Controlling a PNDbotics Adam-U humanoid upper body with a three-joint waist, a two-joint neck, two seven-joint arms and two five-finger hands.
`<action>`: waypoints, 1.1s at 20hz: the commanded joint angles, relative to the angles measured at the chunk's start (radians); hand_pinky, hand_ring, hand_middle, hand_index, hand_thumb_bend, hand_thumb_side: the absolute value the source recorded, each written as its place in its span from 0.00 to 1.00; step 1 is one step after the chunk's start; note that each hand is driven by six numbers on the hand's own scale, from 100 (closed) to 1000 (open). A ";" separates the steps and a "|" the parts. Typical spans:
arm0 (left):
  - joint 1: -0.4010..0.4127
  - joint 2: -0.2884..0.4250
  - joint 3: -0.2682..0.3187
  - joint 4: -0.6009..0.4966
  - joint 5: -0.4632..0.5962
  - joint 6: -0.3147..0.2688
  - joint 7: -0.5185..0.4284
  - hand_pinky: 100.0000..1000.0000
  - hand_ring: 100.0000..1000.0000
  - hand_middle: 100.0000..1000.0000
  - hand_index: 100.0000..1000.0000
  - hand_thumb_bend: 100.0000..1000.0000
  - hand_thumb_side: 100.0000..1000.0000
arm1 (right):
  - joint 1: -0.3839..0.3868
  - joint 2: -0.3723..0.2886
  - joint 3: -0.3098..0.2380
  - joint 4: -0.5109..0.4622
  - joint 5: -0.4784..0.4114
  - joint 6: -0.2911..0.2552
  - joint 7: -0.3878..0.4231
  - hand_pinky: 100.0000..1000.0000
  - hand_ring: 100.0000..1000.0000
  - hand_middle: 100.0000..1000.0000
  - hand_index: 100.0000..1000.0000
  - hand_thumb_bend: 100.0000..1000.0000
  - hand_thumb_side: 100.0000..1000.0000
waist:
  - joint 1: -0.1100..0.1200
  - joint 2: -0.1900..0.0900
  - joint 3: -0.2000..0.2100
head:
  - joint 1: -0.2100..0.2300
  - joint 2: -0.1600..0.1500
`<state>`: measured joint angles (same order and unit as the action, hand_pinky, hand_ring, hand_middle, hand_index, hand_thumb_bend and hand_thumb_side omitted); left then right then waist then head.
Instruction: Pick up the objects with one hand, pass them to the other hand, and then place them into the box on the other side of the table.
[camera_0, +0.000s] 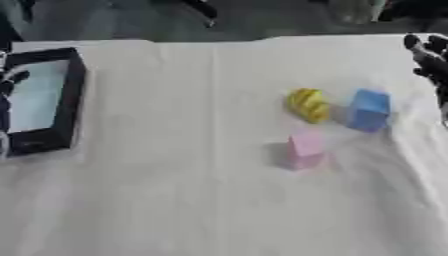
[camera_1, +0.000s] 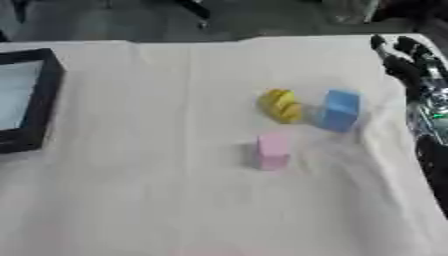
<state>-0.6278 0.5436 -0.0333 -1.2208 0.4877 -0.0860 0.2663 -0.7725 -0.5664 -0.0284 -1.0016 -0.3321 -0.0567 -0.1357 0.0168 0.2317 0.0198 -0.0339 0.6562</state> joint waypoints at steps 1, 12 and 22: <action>-0.005 0.029 0.015 -0.025 0.014 -0.008 0.020 0.83 0.85 0.86 0.89 0.65 0.55 | -0.009 -0.030 -0.004 -0.022 -0.016 -0.030 0.036 0.82 0.83 0.88 0.89 0.41 0.31 | 0.008 -0.004 0.001 | -0.001 -0.003; 0.014 0.029 0.013 -0.048 0.035 -0.014 0.053 0.83 0.85 0.86 0.88 0.63 0.56 | -0.005 -0.044 -0.002 -0.043 0.013 -0.014 0.078 0.82 0.81 0.87 0.89 0.39 0.34 | 0.007 -0.007 -0.001 | 0.000 0.000; 0.024 0.033 0.012 -0.056 0.036 -0.013 0.056 0.83 0.85 0.85 0.88 0.62 0.56 | -0.044 -0.066 0.026 -0.045 0.145 0.027 0.174 0.85 0.85 0.89 0.92 0.45 0.35 | 0.003 -0.008 0.003 | 0.004 0.005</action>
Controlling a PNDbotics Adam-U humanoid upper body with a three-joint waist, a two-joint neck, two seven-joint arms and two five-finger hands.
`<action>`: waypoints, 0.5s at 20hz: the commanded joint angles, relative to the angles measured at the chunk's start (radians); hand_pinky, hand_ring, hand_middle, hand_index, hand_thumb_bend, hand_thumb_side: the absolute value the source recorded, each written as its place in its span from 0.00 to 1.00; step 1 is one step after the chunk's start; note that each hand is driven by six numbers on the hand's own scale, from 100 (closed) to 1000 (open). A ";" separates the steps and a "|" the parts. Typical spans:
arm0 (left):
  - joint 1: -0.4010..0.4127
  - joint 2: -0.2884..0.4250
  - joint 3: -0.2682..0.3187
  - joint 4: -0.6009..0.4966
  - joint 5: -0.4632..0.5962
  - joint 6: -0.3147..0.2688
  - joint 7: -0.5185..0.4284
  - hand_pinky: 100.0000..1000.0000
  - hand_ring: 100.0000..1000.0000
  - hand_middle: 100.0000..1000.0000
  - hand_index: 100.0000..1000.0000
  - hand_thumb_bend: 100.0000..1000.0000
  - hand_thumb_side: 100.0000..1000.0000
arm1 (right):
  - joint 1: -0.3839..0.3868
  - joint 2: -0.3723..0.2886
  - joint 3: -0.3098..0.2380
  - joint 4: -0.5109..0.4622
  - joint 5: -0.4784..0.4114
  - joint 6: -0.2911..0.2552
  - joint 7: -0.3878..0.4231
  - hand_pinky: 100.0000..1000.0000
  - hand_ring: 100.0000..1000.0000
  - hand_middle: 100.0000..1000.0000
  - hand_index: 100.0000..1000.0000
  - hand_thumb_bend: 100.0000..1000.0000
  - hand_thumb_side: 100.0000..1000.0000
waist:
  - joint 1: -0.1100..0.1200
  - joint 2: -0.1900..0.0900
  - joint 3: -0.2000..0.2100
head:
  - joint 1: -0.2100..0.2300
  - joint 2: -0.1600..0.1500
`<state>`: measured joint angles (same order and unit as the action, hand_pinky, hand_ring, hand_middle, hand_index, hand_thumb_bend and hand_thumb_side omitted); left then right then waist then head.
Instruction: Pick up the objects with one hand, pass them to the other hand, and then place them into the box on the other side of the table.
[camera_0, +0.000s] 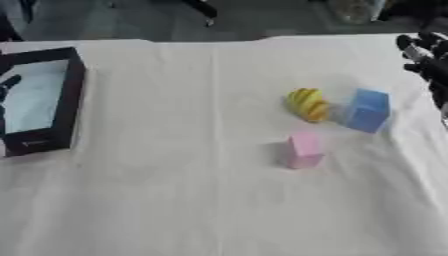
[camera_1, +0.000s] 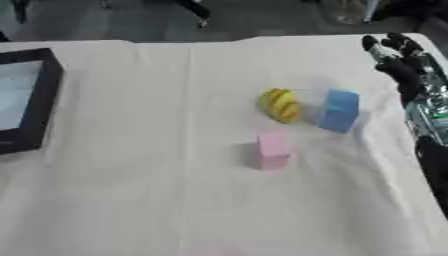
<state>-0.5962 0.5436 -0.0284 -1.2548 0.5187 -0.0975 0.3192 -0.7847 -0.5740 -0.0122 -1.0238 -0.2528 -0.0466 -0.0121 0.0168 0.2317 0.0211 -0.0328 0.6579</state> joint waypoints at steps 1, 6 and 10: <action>-0.007 0.034 0.008 -0.023 0.005 -0.001 0.003 0.83 0.85 0.85 0.88 0.62 0.56 | -0.048 -0.073 0.020 -0.024 0.113 0.031 0.097 0.85 0.86 0.90 0.92 0.45 0.36 | 0.002 -0.009 0.002 | 0.003 0.004; 0.000 0.037 0.007 -0.022 0.003 0.002 0.004 0.82 0.85 0.85 0.88 0.61 0.57 | -0.164 -0.137 0.068 -0.012 0.379 0.059 0.440 0.88 0.90 0.92 0.93 0.42 0.42 | -0.004 -0.014 -0.001 | -0.001 0.012; 0.004 0.039 0.005 -0.021 -0.001 0.005 0.003 0.82 0.85 0.85 0.88 0.61 0.57 | -0.244 -0.152 0.086 0.026 0.529 0.040 0.623 0.89 0.91 0.93 0.93 0.41 0.43 | -0.009 -0.018 -0.004 | -0.022 0.015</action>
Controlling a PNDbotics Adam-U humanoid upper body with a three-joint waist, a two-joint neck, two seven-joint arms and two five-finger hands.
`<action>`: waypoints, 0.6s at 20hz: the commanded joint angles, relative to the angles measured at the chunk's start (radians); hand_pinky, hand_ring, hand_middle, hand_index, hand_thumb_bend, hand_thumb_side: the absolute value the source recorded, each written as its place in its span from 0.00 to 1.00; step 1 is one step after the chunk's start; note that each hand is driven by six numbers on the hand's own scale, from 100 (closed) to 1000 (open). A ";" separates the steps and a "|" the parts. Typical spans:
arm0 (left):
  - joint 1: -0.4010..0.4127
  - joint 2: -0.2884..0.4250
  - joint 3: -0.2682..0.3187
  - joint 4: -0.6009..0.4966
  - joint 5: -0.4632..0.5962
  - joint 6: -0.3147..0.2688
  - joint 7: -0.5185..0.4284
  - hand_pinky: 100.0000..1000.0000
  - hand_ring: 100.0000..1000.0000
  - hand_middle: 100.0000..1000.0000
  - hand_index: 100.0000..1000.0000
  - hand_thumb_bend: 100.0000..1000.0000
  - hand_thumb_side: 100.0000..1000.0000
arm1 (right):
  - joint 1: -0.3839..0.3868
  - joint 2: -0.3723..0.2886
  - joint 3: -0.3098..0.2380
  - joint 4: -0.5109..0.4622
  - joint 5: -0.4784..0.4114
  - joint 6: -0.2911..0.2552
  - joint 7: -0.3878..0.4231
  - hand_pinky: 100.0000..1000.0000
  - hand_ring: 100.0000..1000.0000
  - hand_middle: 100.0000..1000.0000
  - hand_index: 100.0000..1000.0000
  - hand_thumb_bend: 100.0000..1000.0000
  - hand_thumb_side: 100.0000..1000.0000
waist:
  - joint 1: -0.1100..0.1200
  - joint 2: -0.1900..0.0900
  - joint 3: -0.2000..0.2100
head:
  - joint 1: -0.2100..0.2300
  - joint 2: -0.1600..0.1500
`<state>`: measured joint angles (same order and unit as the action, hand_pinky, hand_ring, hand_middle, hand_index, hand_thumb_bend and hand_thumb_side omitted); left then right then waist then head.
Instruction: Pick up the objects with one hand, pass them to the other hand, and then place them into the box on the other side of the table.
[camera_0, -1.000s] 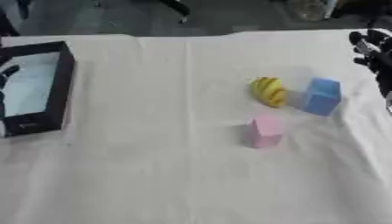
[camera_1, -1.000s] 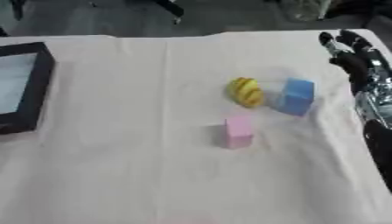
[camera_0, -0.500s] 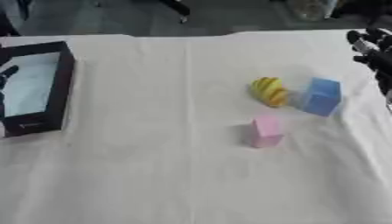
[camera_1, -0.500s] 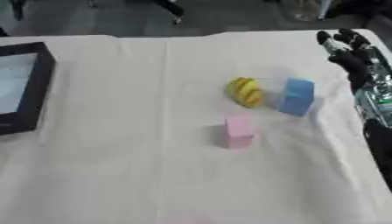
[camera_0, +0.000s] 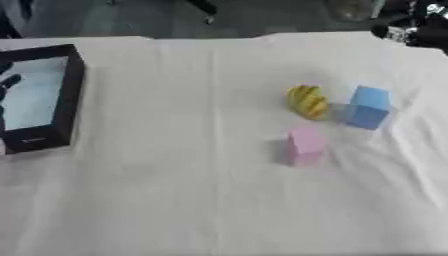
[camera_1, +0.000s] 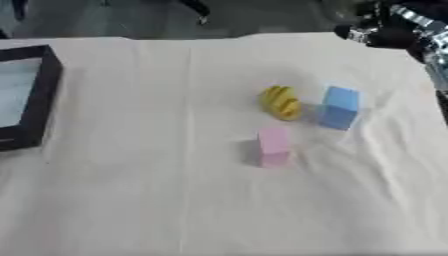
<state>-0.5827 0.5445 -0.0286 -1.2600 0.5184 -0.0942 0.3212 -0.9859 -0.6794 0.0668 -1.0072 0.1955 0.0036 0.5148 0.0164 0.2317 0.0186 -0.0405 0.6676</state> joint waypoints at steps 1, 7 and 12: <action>-0.009 0.040 0.006 -0.016 -0.002 0.002 0.001 0.82 0.85 0.85 0.88 0.61 0.57 | -0.059 -0.049 0.013 0.019 0.106 -0.018 0.130 0.89 0.92 0.93 0.93 0.41 0.44 | -0.009 -0.019 -0.002 | -0.025 0.008; -0.003 0.048 0.010 -0.018 -0.002 0.001 0.007 0.82 0.85 0.86 0.88 0.61 0.56 | -0.121 -0.060 0.050 0.048 0.194 -0.073 0.266 0.90 0.93 0.94 0.94 0.45 0.41 | -0.014 -0.023 -0.004 | -0.055 0.009; 0.001 0.053 0.010 -0.019 -0.004 0.001 0.008 0.82 0.85 0.86 0.88 0.61 0.57 | -0.130 -0.085 0.091 0.029 0.240 -0.116 0.330 0.91 0.94 0.94 0.93 0.54 0.33 | -0.019 -0.025 -0.008 | -0.056 0.004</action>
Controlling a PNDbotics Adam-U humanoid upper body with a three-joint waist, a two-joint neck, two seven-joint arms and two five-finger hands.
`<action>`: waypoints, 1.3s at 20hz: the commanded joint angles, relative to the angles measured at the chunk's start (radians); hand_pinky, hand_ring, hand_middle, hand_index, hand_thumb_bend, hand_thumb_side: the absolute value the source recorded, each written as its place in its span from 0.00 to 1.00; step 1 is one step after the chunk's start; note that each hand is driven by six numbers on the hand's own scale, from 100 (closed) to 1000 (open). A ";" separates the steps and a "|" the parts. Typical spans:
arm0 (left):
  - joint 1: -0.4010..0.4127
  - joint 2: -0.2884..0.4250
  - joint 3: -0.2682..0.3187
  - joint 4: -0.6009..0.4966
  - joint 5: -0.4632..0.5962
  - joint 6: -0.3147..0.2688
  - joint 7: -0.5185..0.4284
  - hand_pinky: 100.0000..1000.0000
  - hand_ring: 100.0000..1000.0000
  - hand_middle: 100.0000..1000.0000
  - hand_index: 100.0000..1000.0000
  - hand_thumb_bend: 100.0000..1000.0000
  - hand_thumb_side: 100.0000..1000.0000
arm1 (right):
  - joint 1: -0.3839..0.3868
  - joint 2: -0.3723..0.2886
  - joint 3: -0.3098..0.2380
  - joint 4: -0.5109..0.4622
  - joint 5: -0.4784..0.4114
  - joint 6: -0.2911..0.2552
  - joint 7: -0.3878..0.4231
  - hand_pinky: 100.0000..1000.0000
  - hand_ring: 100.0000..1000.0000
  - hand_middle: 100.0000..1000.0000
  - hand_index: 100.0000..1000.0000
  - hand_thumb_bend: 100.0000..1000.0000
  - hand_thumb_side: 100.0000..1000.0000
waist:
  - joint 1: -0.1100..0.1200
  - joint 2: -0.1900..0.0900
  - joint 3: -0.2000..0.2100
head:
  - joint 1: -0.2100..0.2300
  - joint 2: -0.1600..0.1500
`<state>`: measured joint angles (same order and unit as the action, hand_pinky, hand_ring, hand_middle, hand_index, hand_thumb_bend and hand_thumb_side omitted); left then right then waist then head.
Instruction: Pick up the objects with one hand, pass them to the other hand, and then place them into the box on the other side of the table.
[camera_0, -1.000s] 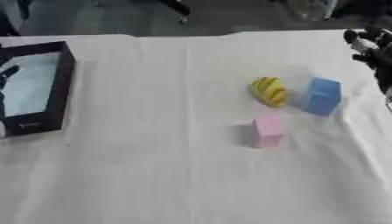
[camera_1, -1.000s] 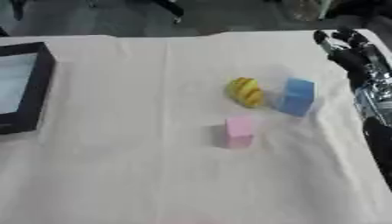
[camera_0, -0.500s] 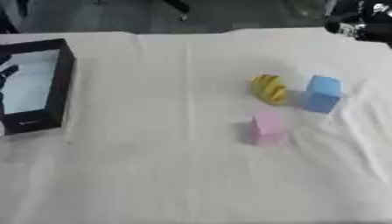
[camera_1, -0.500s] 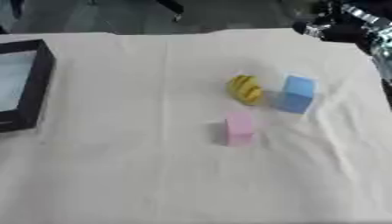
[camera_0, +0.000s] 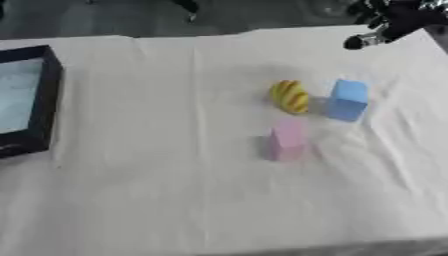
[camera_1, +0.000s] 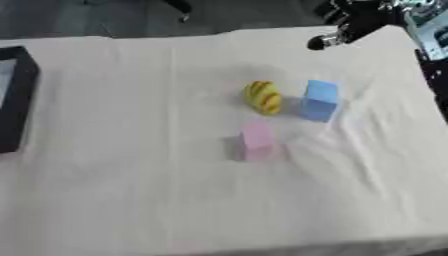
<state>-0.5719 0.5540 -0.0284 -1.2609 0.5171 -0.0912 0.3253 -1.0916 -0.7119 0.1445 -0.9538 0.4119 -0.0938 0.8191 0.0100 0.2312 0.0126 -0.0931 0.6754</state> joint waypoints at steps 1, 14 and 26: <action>-0.010 0.045 0.009 -0.018 -0.002 -0.002 0.003 0.82 0.85 0.87 0.88 0.60 0.57 | -0.021 -0.059 0.021 -0.032 0.032 -0.025 0.031 0.91 0.93 0.94 0.92 0.55 0.32 | -0.014 -0.025 -0.003 | -0.003 -0.004; -0.005 0.047 0.011 -0.019 -0.001 -0.004 0.004 0.82 0.85 0.86 0.88 0.60 0.57 | 0.046 -0.100 0.065 -0.035 0.078 -0.047 0.014 0.90 0.93 0.92 0.91 0.59 0.28 | -0.018 -0.028 -0.003 | 0.002 -0.012; -0.003 0.041 0.013 -0.019 0.003 -0.005 0.005 0.82 0.85 0.86 0.87 0.60 0.57 | 0.106 -0.085 0.100 -0.028 0.068 -0.047 -0.028 0.89 0.93 0.91 0.92 0.61 0.29 | -0.015 -0.021 0.001 | -0.001 -0.010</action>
<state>-0.5640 0.5627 -0.0279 -1.2662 0.5171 -0.0938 0.3280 -0.9710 -0.7704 0.2479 -0.9741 0.4858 -0.1413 0.7993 0.0039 0.2302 0.0130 -0.0917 0.6738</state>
